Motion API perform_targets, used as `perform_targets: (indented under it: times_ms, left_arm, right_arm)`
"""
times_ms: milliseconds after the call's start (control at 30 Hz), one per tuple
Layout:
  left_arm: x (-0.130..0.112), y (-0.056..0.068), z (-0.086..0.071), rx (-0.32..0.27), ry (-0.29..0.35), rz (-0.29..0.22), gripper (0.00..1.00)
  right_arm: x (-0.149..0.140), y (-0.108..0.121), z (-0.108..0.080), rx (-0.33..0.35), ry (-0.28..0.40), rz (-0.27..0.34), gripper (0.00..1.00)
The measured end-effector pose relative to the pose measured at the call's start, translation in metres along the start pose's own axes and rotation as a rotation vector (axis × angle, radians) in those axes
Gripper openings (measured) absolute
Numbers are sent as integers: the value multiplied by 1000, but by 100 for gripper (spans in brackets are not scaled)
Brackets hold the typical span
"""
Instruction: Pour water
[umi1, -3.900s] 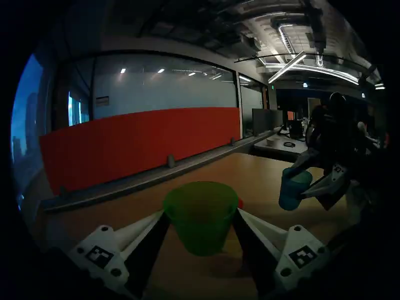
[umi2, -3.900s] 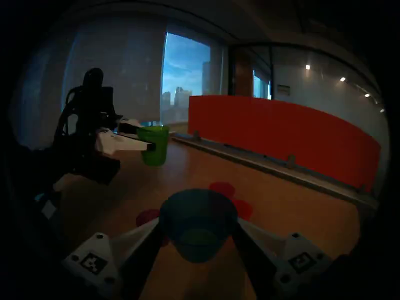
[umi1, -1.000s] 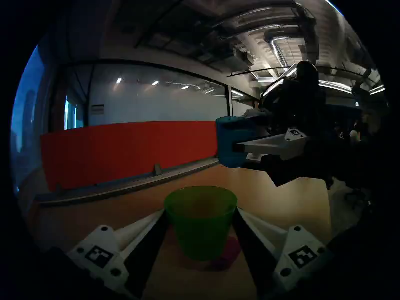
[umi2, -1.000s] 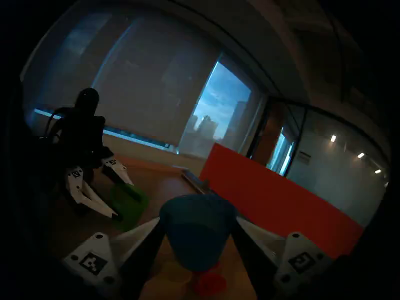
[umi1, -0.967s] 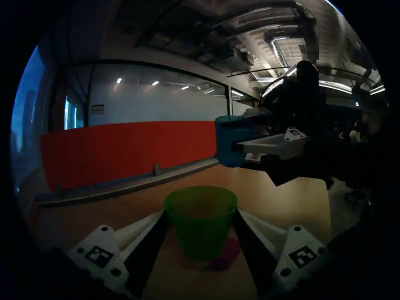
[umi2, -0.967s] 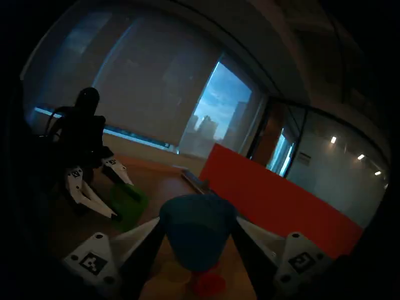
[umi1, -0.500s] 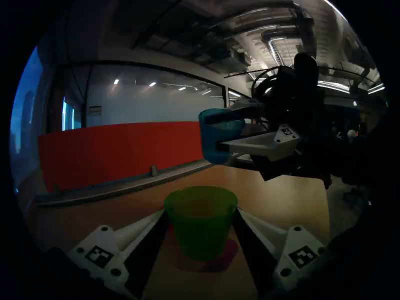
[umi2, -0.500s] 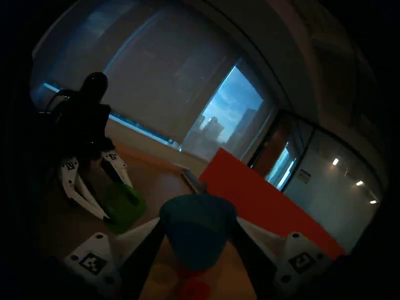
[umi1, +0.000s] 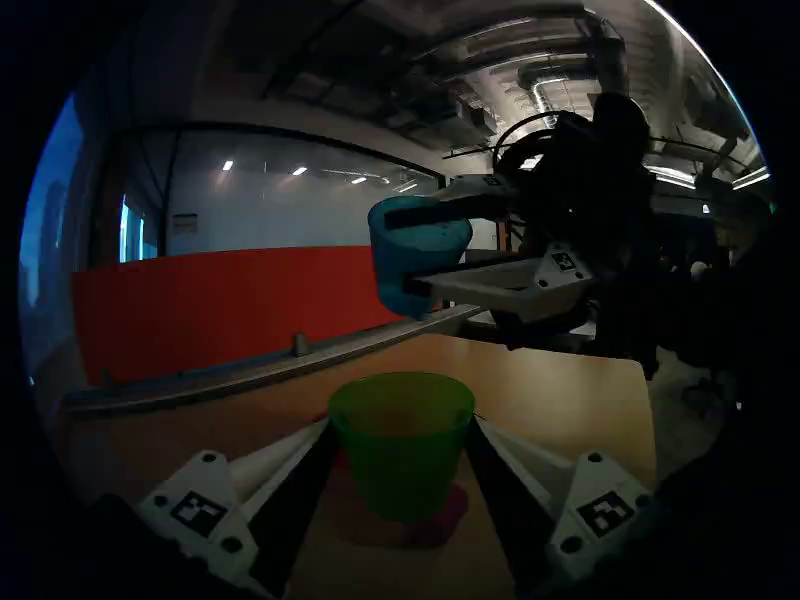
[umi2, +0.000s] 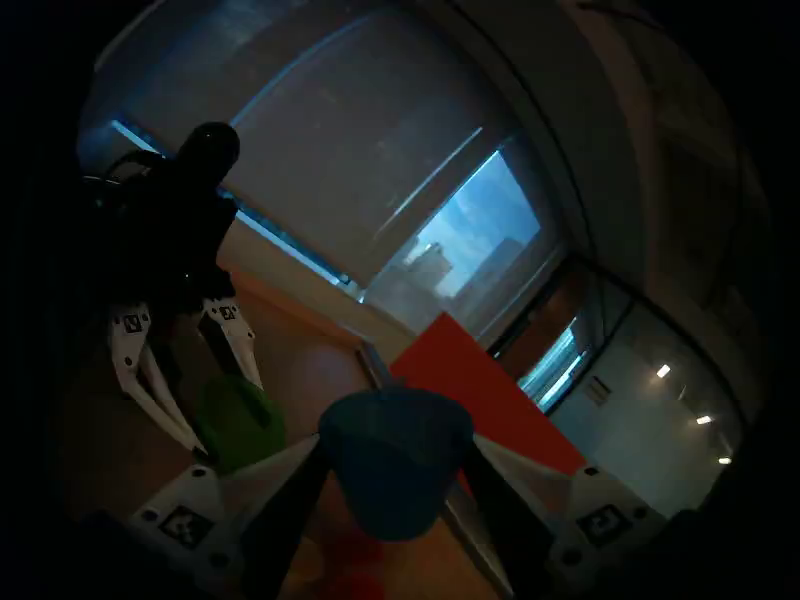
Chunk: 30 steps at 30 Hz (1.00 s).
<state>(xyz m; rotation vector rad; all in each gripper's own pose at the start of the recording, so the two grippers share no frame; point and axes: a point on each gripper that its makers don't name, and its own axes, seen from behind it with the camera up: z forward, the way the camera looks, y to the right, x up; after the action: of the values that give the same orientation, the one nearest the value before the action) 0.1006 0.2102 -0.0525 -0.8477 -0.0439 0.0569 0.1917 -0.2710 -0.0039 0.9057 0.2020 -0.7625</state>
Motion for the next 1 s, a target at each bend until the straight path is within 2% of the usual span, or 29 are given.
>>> perform_targets:
  times_ms: [200,600,1000]
  left_arm:
    - [1,4,3,-8,-1,15,85]
    - [1,10,5,-18,-5,25,85]
    - [3,14,9,-29,2,19,85]
  right_arm:
    - [5,1,4,-6,-1,-63,89]
    - [13,7,7,-20,-5,-151,89]
    - [17,12,10,-29,-15,-241,89]
